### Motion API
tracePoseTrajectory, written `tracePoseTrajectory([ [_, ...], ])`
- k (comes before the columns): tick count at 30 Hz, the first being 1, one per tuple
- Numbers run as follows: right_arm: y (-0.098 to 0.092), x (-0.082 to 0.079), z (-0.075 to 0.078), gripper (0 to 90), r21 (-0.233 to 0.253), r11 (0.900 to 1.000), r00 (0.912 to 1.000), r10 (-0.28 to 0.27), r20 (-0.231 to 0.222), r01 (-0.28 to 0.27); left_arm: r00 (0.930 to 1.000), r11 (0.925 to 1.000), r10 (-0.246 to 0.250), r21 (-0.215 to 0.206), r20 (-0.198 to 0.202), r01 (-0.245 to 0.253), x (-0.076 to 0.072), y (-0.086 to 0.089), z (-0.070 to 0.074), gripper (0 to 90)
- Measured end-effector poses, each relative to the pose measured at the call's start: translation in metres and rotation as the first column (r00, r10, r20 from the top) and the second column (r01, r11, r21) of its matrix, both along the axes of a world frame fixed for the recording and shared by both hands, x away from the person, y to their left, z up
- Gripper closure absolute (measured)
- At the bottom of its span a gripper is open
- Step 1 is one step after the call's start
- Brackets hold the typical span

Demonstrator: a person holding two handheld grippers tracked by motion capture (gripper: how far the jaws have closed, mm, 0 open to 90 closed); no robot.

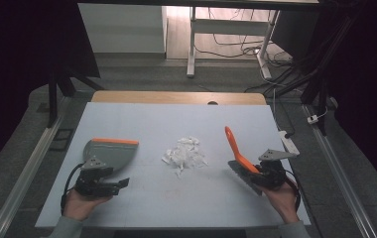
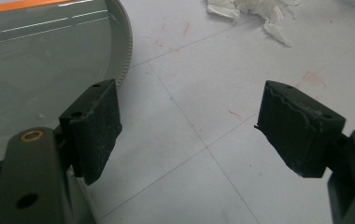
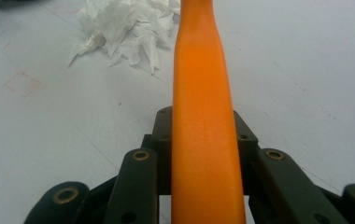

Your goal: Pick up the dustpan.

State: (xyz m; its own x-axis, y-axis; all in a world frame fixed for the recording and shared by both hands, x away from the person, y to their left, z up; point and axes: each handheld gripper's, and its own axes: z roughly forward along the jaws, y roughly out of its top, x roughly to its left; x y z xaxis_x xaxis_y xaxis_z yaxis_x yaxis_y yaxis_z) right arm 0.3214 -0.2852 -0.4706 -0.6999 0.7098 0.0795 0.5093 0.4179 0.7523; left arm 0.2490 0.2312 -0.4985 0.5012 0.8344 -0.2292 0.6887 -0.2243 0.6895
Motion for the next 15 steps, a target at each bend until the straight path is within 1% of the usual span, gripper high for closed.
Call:
tracePoseTrajectory([
  [9,-0.0016,0.0005,0.0006,70.7,-0.001,1.0,1.0,-0.003,0.008,0.003,1.0,1.0,-0.007,0.0,-0.006,0.007,0.0008,-0.0011,-0.0008,22.2],
  [15,-0.001,-0.0004,0.0017,70.7,0.002,1.0,0.9999,-0.005,0.012,0.005,0.9999,0.9999,-0.011,-0.001,-0.002,0.011,0.0004,-0.0014,0.0003,22.2],
])
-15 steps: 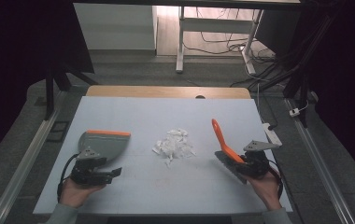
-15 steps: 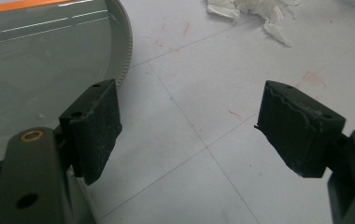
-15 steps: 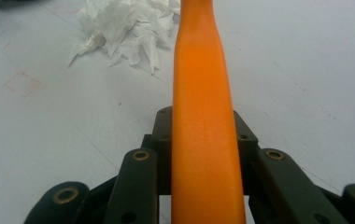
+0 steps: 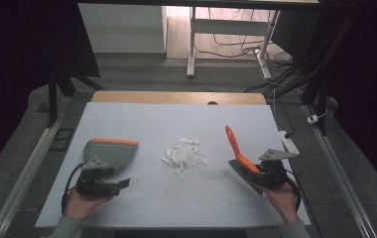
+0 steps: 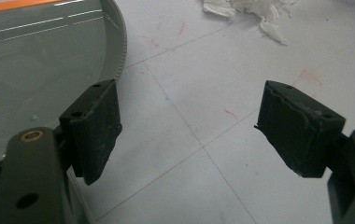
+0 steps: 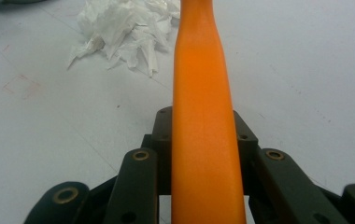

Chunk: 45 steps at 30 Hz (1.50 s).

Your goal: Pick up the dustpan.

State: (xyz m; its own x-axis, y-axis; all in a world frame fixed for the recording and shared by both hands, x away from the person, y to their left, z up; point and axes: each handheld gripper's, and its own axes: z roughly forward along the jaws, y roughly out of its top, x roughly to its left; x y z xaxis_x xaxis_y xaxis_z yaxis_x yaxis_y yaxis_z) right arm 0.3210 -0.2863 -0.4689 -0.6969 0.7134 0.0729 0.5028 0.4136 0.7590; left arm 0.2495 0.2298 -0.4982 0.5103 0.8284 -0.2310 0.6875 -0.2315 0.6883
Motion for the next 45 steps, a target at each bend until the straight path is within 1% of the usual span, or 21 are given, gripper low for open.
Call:
tracePoseTrajectory([
  [10,0.0,0.0,0.0,70.7,-0.001,1.0,1.0,0.004,0.004,-0.004,1.0,1.0,-0.005,-0.008,0.001,0.005,-0.001,-0.001,0.001,22.2],
  [18,-0.001,-0.001,0.001,70.8,0.005,1.0,0.9999,0.007,0.01,-0.007,0.9999,1.0,-0.009,0.0,0.004,0.009,-0.003,-0.002,0.005,22.0],
  [22,-0.001,-0.001,0.001,70.8,0.004,1.0,0.9999,0.008,0.013,-0.008,0.9999,1.0,0.008,0.001,0.008,-0.008,-0.002,-0.005,0.011,21.9],
  [25,-0.002,-0.001,0.001,70.7,0.014,1.0,0.9998,0.012,0.012,-0.012,0.9998,0.9999,0.017,0.001,0.013,-0.017,-0.001,-0.007,0.016,21.9],
  [30,-0.001,-0.002,0.003,70.7,0.011,1.0,0.9996,0.021,0.02,-0.021,0.9995,0.9993,0.027,0.023,0.013,-0.027,0.003,-0.01,0.025,21.8],
  [36,0.0,-0.002,0.005,70.8,0.012,1.0,0.9994,0.02,0.028,-0.02,0.9984,0.9985,0.053,0.015,0.018,-0.053,0.007,-0.006,0.034,21.5],
  [40,0.0,-0.001,0.005,70.8,0.005,1.0,0.9993,0.015,0.033,-0.015,0.9983,0.9976,0.058,0.037,0.007,-0.058,0.012,-0.003,0.039,21.7],
  [41,0.0,-0.001,0.005,70.7,0.005,1.0,0.9994,0.013,0.033,-0.013,0.9974,0.9965,0.072,0.042,-0.004,-0.072,0.014,-0.001,0.04,21.7],
  [45,-0.001,-0.001,0.004,70.7,0.002,1.0,0.9995,0.004,0.031,-0.004,0.9941,0.994,0.106,0.028,-0.025,-0.105,0.013,0.006,0.042,21.5],
])
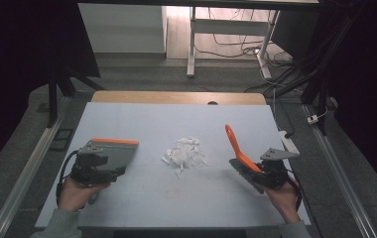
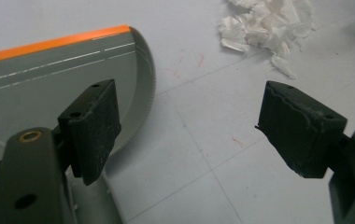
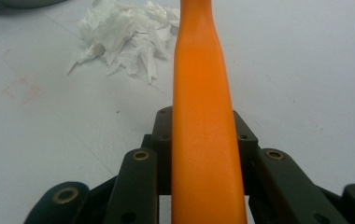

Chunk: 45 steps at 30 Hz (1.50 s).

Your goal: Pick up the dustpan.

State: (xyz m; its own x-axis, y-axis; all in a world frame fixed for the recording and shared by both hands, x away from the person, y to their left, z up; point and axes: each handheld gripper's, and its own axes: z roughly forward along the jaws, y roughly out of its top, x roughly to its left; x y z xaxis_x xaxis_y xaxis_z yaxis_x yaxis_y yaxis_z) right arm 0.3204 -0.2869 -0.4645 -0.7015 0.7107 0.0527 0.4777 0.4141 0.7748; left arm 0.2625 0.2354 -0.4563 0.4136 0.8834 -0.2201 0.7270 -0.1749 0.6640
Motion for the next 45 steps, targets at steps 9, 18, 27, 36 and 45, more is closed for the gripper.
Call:
tracePoseTrajectory([
  [9,-0.002,0.0,-0.001,70.7,-0.003,1.0,1.0,-0.002,-0.002,0.002,0.9985,0.9987,0.051,-0.006,-0.02,-0.051,-0.003,0.012,0.004,20.2],
  [18,-0.001,0.0,-0.002,70.7,-0.008,1.0,1.0,-0.001,-0.005,0.001,0.9897,0.9921,0.125,0.011,-0.07,-0.125,-0.001,0.027,-0.001,18.3],
  [27,0.0,0.001,-0.004,70.7,-0.014,1.0,0.9999,0.001,-0.011,-0.001,0.9797,0.9822,0.181,0.064,-0.085,-0.176,-0.003,0.038,-0.002,17.3],
  [36,0.001,0.001,-0.004,70.7,-0.017,1.0,0.9999,0.004,-0.01,-0.004,0.9753,0.9806,0.183,0.093,-0.123,-0.173,-0.005,0.034,-0.01,16.0],
  [45,0.002,0.001,-0.004,70.7,-0.019,1.0,0.9999,0.006,-0.011,-0.007,0.9677,0.9807,0.188,0.085,-0.168,-0.176,-0.002,0.033,-0.022,15.0],
])
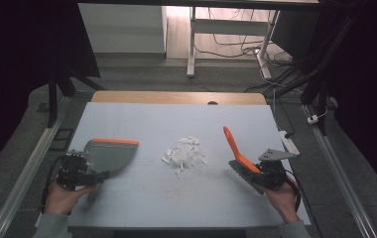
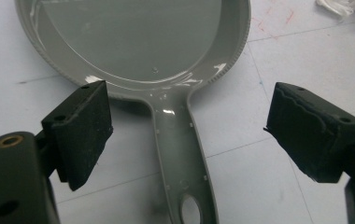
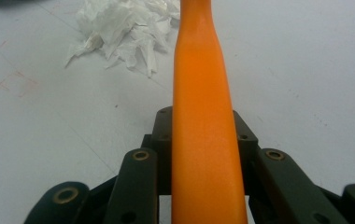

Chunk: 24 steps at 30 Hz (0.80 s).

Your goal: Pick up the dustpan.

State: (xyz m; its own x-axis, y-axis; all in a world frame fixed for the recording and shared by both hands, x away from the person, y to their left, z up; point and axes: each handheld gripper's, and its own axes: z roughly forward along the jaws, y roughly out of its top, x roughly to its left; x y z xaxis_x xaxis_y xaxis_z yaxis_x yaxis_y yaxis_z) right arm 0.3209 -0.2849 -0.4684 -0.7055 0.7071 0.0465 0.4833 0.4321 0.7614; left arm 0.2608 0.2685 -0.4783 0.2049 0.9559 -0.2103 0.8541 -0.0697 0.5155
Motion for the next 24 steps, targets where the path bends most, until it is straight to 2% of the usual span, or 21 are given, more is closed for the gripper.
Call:
tracePoseTrajectory([
  [6,0.001,0.0,-0.001,70.7,-0.005,1.0,1.0,0.001,-0.002,-0.001,0.9995,0.9997,0.019,-0.017,-0.024,-0.02,-0.001,0.002,-0.008,14.7],
  [11,0.002,0.0,-0.001,70.7,-0.007,1.0,1.0,0.004,-0.004,-0.004,0.9981,0.9997,0.012,-0.019,-0.061,-0.013,0.0,-0.003,-0.02,14.4],
  [20,0.001,0.0,-0.002,70.8,-0.011,1.0,1.0,0.002,0.0,-0.002,0.9962,0.9998,-0.002,-0.021,-0.087,0.0,0.005,-0.005,-0.029,15.2],
  [24,0.002,0.0,-0.002,70.7,-0.012,1.0,1.0,0.001,-0.003,-0.001,0.9963,0.9995,-0.003,-0.031,-0.086,0.001,0.006,-0.005,-0.032,16.1],
])
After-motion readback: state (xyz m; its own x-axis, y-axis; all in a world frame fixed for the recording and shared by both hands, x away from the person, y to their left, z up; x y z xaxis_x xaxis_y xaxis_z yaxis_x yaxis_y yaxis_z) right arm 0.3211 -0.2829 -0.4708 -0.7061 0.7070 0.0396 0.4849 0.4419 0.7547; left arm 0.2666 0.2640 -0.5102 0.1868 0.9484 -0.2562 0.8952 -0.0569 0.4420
